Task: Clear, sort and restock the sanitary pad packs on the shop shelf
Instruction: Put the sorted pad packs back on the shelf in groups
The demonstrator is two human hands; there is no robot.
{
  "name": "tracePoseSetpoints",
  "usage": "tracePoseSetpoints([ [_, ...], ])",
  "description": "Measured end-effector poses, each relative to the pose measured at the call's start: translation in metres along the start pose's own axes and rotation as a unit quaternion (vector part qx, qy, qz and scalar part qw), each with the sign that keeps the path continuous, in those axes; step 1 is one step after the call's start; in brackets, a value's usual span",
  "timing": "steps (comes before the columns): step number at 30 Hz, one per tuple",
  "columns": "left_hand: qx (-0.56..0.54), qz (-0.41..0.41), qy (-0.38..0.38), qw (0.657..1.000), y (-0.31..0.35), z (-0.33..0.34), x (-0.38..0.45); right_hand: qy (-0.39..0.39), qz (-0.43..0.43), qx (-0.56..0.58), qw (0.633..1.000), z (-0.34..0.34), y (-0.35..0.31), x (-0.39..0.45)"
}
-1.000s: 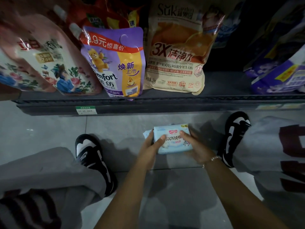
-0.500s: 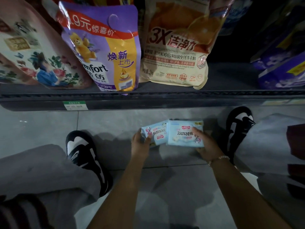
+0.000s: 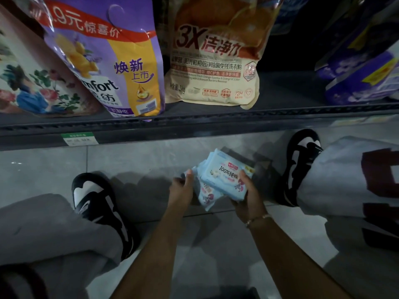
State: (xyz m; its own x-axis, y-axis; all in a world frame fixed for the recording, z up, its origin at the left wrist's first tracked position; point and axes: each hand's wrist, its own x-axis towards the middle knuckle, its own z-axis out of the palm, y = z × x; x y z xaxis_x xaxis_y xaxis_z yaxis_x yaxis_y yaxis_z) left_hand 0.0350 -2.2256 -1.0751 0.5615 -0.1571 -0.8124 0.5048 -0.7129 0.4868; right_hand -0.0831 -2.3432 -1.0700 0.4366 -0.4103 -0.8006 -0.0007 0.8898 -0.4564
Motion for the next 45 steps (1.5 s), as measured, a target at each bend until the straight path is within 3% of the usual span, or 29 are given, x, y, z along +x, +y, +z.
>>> tracePoseSetpoints([
  [5, -0.098, 0.107, -0.082, 0.986, 0.007, 0.001, 0.004, 0.008, 0.003, 0.026, 1.0, 0.004, 0.008, -0.007],
  [11, -0.078, 0.064, -0.166, 0.981, -0.012, -0.005, 0.018, 0.033, 0.101, -0.026, 0.994, 0.015, 0.02, -0.008],
  [14, -0.09, 0.053, -0.217, 0.971, -0.003, -0.018, 0.005, 0.019, 0.049, -0.089, 0.995, 0.017, 0.02, -0.006],
  [17, -0.015, 0.08, -0.214, 0.973, 0.008, -0.025, -0.003, 0.005, -0.002, -0.174, 0.985, 0.016, 0.011, -0.005],
  [23, -0.075, 0.078, -0.251, 0.962, 0.01, -0.014, -0.011, -0.005, 0.015, -0.282, 0.959, 0.014, 0.009, -0.005],
  [27, -0.072, 0.069, -0.247, 0.964, 0.023, -0.018, -0.017, -0.011, 0.042, -0.312, 0.949, 0.02, -0.012, -0.01],
  [30, -0.062, 0.085, -0.221, 0.969, 0.046, -0.026, -0.032, -0.023, 0.007, -0.333, 0.943, 0.036, -0.035, -0.023],
  [37, -0.004, 0.218, -0.18, 0.959, 0.114, -0.054, -0.13, -0.071, -0.122, -0.405, 0.903, 0.067, -0.117, -0.115],
  [45, -0.01, 0.372, -0.134, 0.919, 0.163, -0.058, -0.273, -0.136, -0.276, -0.434, 0.847, 0.079, -0.208, -0.242],
])
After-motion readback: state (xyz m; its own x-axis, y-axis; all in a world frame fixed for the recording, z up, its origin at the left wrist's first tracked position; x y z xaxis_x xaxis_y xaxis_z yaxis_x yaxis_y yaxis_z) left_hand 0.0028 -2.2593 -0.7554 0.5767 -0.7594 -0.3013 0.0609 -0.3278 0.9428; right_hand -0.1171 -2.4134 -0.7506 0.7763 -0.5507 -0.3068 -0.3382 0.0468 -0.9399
